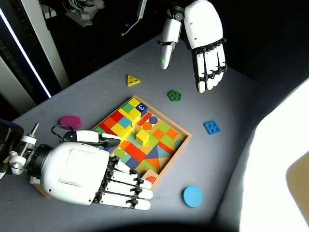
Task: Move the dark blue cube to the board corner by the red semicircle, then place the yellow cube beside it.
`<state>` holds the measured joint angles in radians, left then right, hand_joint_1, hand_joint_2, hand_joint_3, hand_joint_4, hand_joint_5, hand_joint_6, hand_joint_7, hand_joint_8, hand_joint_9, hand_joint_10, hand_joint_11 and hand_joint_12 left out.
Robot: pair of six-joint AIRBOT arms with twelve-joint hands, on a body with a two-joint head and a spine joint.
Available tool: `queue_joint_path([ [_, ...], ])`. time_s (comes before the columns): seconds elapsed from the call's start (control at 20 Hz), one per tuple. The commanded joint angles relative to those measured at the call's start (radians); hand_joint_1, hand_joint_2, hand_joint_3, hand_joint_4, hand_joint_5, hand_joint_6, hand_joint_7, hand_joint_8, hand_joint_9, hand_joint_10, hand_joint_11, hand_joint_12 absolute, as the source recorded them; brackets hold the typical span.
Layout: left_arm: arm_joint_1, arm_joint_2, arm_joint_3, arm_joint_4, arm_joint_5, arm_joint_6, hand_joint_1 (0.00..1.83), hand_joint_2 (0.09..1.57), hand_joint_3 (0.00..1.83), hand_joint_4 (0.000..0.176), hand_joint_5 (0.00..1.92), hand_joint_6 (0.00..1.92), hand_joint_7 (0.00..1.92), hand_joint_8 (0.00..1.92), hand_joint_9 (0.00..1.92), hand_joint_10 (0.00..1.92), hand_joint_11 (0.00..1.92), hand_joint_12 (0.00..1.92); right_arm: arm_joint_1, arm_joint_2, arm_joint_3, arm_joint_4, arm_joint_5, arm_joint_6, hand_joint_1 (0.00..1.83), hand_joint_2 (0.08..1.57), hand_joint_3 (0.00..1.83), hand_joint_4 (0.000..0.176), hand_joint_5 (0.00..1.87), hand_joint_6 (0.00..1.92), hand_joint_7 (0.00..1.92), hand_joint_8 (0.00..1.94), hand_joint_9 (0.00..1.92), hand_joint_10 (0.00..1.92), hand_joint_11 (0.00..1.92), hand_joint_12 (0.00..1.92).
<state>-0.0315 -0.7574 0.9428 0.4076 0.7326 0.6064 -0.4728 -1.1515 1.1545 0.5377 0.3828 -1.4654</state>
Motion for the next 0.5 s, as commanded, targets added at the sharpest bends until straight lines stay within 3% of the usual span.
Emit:
queue_joint_path([
  [0.0,-0.011,0.001,-0.005,0.029,-0.064,0.003,0.0,1.2,0.0,0.016,0.13,0.0,0.13,0.0,0.12,0.0,0.0,0.46,0.003,0.001,-0.001,-0.015,0.109,-0.002,0.0,1.19,0.0,0.0,0.74,0.0,0.2,0.01,0.0,0.0,0.0,0.0],
  [0.45,-0.012,0.003,-0.018,0.013,-0.033,0.003,0.0,1.2,0.0,0.013,0.12,0.0,0.13,0.0,0.11,0.0,0.0,0.45,-0.023,-0.009,0.012,-0.015,0.104,-0.01,0.0,1.18,0.0,0.0,0.74,0.0,0.18,0.0,0.0,0.0,0.0,0.0],
])
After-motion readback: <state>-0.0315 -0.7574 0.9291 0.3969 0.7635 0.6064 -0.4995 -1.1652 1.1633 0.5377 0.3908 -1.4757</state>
